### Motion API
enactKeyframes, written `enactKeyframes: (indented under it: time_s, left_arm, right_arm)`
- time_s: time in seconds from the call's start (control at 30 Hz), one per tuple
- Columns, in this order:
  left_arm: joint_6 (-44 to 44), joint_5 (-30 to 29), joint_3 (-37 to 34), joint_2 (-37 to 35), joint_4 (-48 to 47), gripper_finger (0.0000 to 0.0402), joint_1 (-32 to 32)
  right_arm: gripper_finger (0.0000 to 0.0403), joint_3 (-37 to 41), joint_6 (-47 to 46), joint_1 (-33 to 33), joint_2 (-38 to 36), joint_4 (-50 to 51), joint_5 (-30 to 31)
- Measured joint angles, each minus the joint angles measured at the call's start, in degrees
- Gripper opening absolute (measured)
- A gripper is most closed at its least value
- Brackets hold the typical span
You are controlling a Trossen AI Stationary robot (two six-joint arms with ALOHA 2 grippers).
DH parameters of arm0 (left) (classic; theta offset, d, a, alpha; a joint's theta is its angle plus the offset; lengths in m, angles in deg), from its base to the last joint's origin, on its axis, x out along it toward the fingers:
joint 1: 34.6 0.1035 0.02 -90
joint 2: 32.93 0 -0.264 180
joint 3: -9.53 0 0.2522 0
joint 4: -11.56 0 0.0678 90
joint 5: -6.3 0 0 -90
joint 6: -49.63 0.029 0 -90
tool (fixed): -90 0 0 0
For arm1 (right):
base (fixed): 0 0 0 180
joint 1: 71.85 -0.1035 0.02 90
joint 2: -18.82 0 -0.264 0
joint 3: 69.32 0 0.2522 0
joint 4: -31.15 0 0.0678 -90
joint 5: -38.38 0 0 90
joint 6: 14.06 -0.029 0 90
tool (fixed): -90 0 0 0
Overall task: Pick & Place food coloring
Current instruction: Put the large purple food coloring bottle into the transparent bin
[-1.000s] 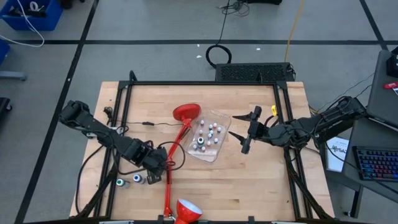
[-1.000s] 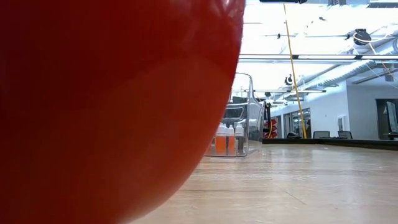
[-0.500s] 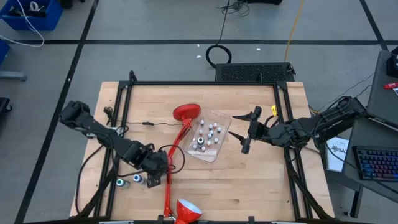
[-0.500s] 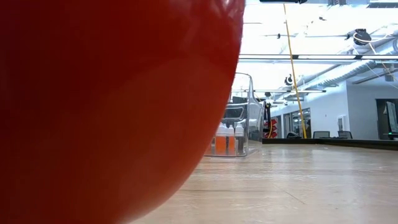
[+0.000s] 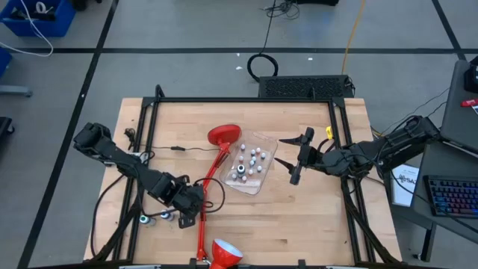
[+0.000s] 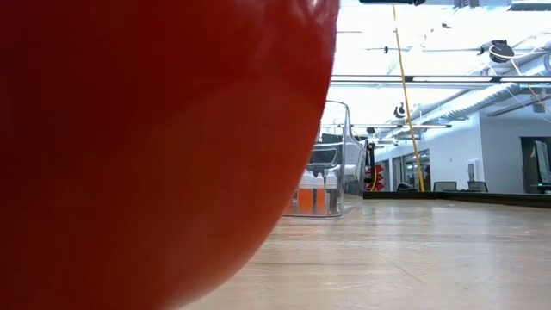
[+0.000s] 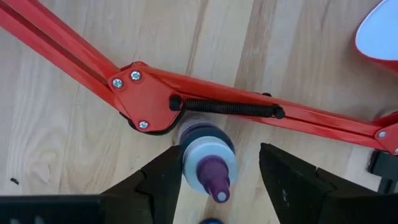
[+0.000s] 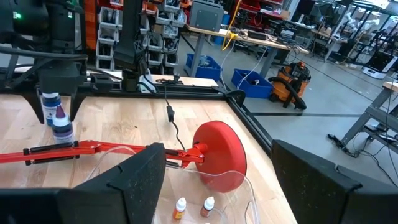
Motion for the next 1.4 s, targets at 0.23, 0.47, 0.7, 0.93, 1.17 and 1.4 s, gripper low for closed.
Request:
enactKeyframes:
  time_s: [0.23, 0.47, 0.7, 0.93, 1.17, 1.4]
  left_arm:
    - [0.9, -1.1, 0.0, 0.0, -0.2, 0.0216, 0.0]
    - [0.7, -1.6, -1.0, 0.0, -1.5, 0.0216, 0.2]
    - [0.5, -2.0, -1.9, 0.0, -1.1, 0.0216, 0.6]
    - [0.8, -2.0, -1.9, 0.0, -1.1, 0.0216, 0.6]
    - [1.0, -1.1, -1.9, 0.0, -1.1, 0.0153, 0.6]
    - [3.9, -1.6, -1.9, -0.1, -0.7, 0.0119, 0.6]
  right_arm:
    - [0.0279, 0.0, 0.0, 0.0, 0.0, 0.0, 0.0]
    - [0.0279, 0.0, 0.1, 0.0, 0.0, 0.0, 0.0]
    - [0.0279, 0.0, 0.1, 0.0, 0.0, 0.0, 0.0]
    - [0.0279, 0.0, 0.0, 0.0, 0.0, 0.0, 0.0]
    - [0.0279, 0.0, -0.4, 0.0, 0.0, 0.0, 0.0]
    - [0.0279, 0.0, -0.5, 0.0, 0.0, 0.0, 0.1]
